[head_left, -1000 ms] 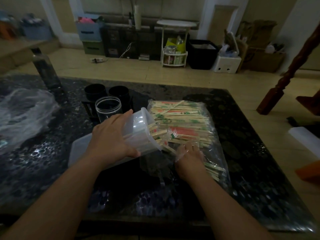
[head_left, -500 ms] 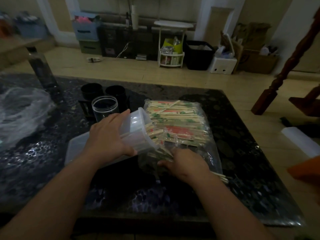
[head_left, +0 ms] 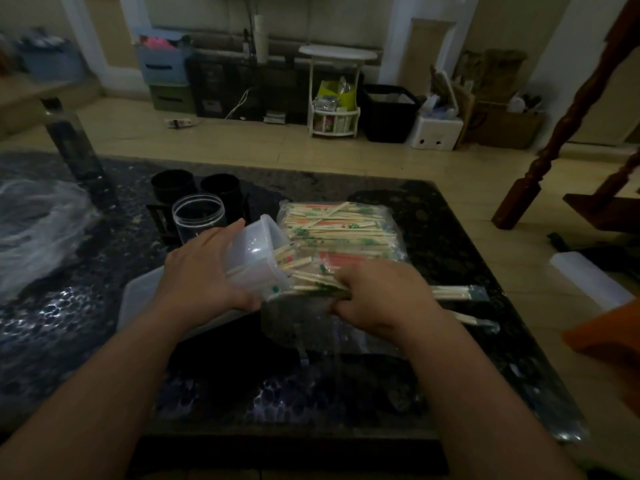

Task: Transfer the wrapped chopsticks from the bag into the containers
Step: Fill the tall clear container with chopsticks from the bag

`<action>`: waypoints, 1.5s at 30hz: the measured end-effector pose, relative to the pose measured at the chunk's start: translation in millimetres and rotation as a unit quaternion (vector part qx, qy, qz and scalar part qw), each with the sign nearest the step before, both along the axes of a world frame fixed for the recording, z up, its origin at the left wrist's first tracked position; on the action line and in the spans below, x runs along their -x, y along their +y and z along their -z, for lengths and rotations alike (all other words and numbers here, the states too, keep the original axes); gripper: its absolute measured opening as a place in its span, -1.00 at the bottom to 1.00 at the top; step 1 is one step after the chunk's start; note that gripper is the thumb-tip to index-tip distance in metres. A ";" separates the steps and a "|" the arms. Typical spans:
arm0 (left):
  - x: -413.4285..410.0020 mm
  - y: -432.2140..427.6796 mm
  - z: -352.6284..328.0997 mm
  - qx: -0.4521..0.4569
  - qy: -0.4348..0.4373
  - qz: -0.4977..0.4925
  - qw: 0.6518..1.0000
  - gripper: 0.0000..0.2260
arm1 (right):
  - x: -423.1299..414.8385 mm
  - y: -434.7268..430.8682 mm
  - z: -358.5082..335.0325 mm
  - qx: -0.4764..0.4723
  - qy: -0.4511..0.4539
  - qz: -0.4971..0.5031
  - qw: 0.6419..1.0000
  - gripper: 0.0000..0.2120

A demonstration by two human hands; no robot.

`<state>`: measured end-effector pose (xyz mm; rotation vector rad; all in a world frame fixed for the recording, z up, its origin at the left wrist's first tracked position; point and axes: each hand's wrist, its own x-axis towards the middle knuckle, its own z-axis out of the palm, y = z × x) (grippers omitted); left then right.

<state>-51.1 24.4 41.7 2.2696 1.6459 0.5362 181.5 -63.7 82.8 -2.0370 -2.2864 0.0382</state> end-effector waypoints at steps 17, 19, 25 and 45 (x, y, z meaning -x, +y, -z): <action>0.9 3.1 6.9 -0.015 0.025 0.020 0.999 0.16 | -4.9 2.6 17.1 -0.508 0.122 -0.036 0.852 -0.67; 0.3 1.6 3.9 -0.012 0.032 0.023 0.999 0.17 | -2.0 4.2 19.0 -0.500 0.146 -0.034 0.853 -0.68; -0.8 -4.4 -1.1 -0.010 0.008 0.025 1.000 0.16 | 6.9 10.3 20.6 -0.444 0.344 0.061 0.825 -0.72; -3.0 -6.0 -1.8 -0.005 0.008 0.021 1.000 0.15 | 29.7 19.4 32.2 -0.137 0.753 0.162 0.623 -0.81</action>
